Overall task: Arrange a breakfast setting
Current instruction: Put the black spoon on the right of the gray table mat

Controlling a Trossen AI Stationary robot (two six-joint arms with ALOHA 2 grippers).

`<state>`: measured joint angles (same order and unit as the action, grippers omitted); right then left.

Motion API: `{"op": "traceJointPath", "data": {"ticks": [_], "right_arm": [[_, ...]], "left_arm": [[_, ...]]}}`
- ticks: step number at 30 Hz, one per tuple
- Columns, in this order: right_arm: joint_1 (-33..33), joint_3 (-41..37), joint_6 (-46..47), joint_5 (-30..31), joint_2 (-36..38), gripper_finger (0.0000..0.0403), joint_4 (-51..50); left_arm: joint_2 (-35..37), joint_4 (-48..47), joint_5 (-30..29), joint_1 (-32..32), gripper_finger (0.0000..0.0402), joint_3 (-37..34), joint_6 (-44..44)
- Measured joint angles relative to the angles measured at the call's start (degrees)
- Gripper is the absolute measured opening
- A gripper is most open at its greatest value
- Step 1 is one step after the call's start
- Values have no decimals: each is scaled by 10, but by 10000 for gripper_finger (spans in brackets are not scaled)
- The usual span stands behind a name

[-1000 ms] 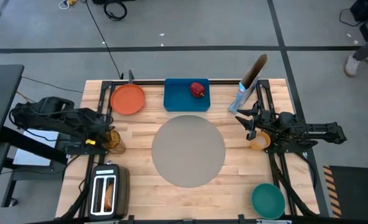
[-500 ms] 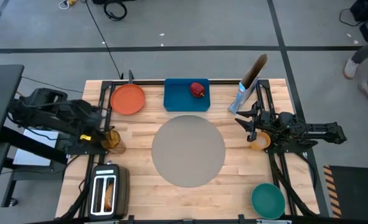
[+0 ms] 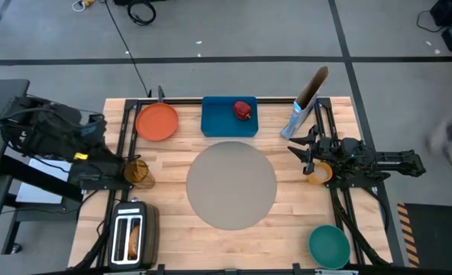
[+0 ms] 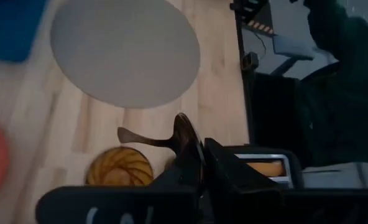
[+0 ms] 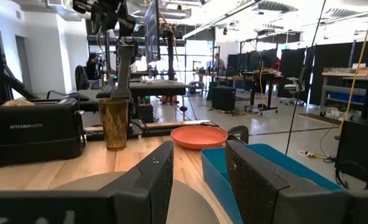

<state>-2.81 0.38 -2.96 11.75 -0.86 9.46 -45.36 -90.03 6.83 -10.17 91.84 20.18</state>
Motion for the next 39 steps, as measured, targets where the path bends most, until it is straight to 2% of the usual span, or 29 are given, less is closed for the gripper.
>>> {"op": "traceJointPath", "data": {"ticks": [5, 10, 16, 22, 29, 34, 39], "right_arm": [[0, 0, 6, -3, 0, 153, 44], [3, 0, 42, -14, -39, 153, 98], [40, 1, 59, -28, -160, 152, 218], [86, 66, 49, -15, -315, 152, 244], [117, 201, 21, -23, -495, 155, 220], [119, 311, 27, -79, -616, 173, 117], [112, 409, 22, -124, -717, 194, 3]], "left_arm": [[0, 53, -48, 0, 17, -35, -107], [-1, 209, -47, 0, 16, -150, -278], [-25, 424, -47, 0, 16, -292, -465], [-92, 583, -60, 1, 16, -370, -624], [-209, 680, -69, 1, 16, -380, -706], [-289, 737, -72, 1, 16, -380, -745], [-339, 779, -73, -3, 16, -380, -785]]}}
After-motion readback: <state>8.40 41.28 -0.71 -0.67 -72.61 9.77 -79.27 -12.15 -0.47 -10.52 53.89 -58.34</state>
